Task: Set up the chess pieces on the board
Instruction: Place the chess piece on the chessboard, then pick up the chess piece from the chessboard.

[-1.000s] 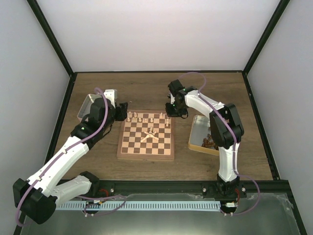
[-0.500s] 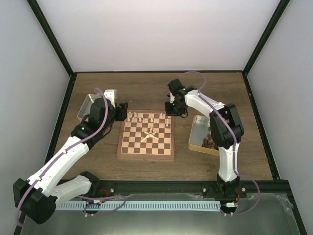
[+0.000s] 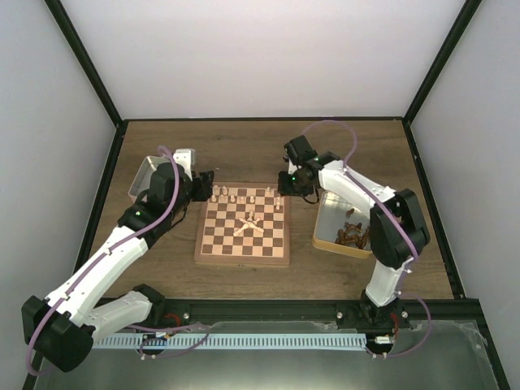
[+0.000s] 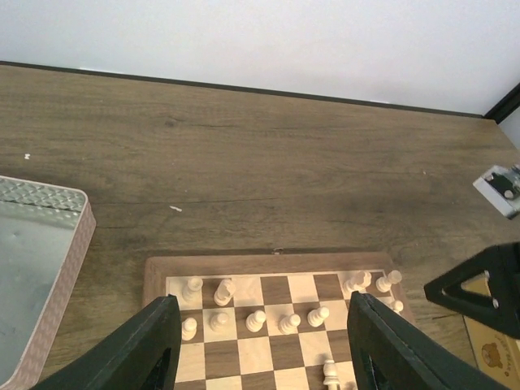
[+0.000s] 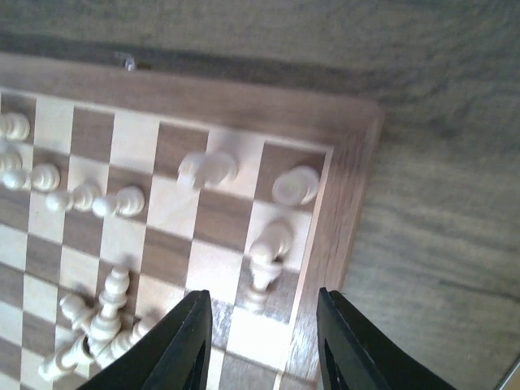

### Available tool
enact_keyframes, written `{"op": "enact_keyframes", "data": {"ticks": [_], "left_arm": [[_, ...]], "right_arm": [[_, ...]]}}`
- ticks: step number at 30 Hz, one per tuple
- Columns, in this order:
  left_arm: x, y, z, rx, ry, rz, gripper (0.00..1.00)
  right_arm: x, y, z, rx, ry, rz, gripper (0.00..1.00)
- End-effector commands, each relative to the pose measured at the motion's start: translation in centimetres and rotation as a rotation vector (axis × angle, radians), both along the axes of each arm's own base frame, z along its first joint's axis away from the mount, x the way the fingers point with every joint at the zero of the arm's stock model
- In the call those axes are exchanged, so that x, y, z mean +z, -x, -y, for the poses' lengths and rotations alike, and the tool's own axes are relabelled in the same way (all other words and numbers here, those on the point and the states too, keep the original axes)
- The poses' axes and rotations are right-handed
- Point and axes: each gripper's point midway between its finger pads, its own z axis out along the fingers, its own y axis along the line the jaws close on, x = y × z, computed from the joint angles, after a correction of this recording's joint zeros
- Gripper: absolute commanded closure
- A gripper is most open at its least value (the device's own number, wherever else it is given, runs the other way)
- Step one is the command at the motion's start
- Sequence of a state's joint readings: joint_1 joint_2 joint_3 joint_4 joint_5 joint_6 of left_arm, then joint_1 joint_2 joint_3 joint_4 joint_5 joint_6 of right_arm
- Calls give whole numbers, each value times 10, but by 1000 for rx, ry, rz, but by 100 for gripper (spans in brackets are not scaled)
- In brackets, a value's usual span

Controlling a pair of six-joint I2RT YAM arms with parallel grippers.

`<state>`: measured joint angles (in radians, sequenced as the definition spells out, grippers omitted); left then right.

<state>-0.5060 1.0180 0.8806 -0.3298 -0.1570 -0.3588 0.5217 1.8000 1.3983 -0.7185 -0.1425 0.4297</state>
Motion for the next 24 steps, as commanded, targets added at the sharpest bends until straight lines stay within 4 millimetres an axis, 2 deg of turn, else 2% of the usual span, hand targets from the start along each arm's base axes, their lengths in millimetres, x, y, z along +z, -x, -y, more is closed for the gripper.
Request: {"op": "enact_keyframes", "data": {"ticks": [1,3,7,12,24], "left_arm": [[6,-1,5,-22,26,20,42],[5,-2,6,-26,27,17,42],[5,-2,7,-29,26,16,42],[5,-3,8,-35,26,14,42],[3,-6,10,-39,25,7,42]], "right_arm": [[3,21,-11,-14,-23,15,62],[-4,33,-16,-12,-27,-1,62],[-18,43,-25,-10,-33,-20,63],[-28,40,-30,-20,-14,-20,64],[-44,32,-28,-84,8,11,70]]}}
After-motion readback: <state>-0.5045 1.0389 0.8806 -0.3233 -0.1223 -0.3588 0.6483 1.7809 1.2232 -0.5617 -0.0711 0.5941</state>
